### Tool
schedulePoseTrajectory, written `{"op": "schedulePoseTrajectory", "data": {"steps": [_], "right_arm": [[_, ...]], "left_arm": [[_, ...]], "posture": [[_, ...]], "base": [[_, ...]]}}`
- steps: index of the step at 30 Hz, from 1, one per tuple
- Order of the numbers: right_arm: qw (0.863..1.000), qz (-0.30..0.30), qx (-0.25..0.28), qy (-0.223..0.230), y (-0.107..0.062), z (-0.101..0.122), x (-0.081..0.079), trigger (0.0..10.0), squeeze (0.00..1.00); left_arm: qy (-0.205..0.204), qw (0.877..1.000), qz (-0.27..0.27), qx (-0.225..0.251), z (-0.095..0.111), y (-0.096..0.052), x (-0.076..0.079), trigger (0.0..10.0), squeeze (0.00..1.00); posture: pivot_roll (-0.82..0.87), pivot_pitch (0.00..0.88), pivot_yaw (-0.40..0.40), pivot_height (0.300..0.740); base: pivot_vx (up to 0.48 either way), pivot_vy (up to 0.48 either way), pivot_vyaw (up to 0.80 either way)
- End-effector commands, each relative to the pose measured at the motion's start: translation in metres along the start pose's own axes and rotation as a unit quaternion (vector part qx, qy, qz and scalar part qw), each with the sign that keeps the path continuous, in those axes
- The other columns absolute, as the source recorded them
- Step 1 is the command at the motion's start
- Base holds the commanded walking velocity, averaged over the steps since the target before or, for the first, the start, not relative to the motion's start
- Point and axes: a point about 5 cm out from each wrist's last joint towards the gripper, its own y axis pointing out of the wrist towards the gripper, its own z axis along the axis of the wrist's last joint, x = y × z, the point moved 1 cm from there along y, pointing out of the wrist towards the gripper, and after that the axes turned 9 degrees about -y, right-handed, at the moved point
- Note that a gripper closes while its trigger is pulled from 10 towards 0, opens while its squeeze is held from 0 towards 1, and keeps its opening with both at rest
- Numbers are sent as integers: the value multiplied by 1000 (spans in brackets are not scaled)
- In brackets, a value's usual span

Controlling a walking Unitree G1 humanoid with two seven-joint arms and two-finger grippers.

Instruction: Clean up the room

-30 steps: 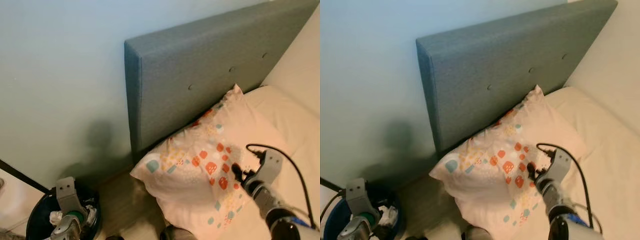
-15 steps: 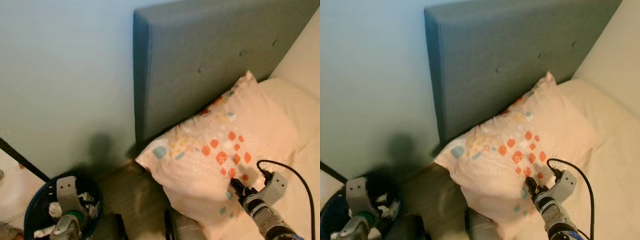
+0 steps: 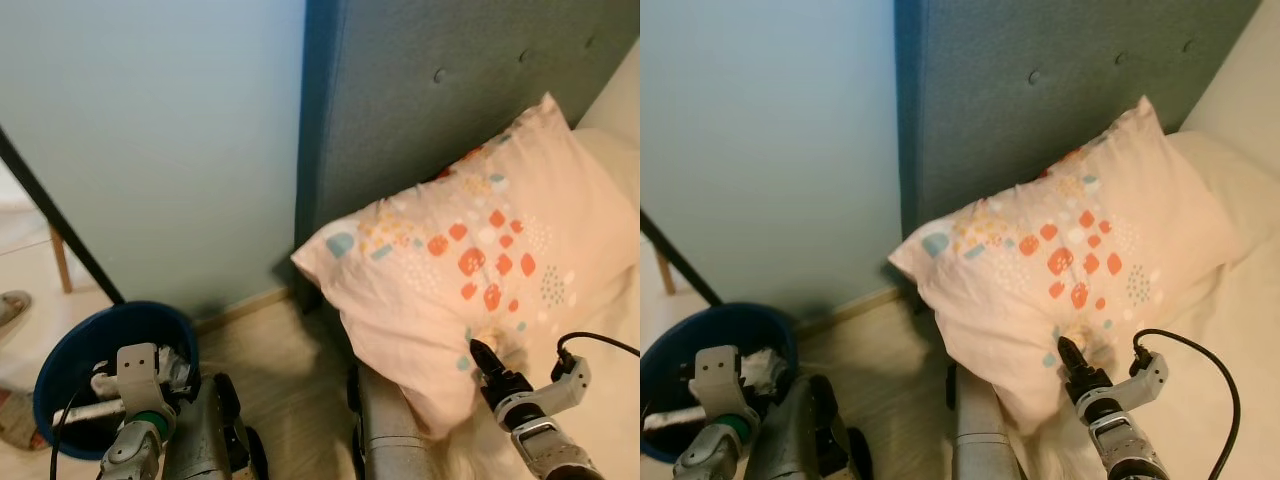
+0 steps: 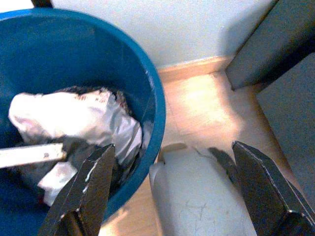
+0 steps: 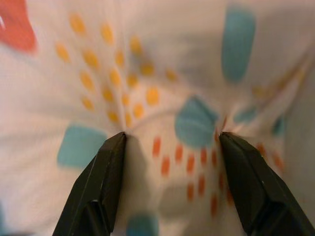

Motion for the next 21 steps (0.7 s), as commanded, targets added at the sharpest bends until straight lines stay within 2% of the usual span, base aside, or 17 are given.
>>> {"op": "schedulePoseTrajectory", "data": {"steps": [1, 5, 11, 13, 17, 21], "right_arm": [[998, -32, -51, 8, -11, -24, 12, 10000, 0], [996, -54, -65, -14, -17, -26, 20, 10000, 0], [998, -32, -62, -8, -14, -24, 15, 10000, 0], [999, 4, -40, 4, -12, -17, 9, 10000, 0], [999, 28, -35, 10, -8, -15, 3, 10000, 0], [999, 42, -34, 8, -7, -15, -1, 10000, 0]], "left_arm": [[6, 1000, -10, -2, -3, -1, 3, 10000, 0], [4, 1000, -5, -7, -6, -2, 2, 10000, 0], [13, 1000, -10, -14, -9, -3, 3, 10000, 0], [27, 999, -13, -16, -10, -3, 5, 10000, 0], [23, 1000, -15, -16, -9, -2, 7, 10000, 0], [13, 1000, -11, -5, -7, -2, 8, 10000, 0]], "posture": [[-121, 146, 9, 560], [-122, 147, 7, 560], [-125, 145, 7, 560], [-127, 144, 5, 560], [-127, 144, 5, 560], [-128, 146, 11, 560]], "base": [[0, 0, 0], [0, 0, 0], [0, 0, 0], [0, -461, 0], [0, -461, 0], [0, 0, 0]]}}
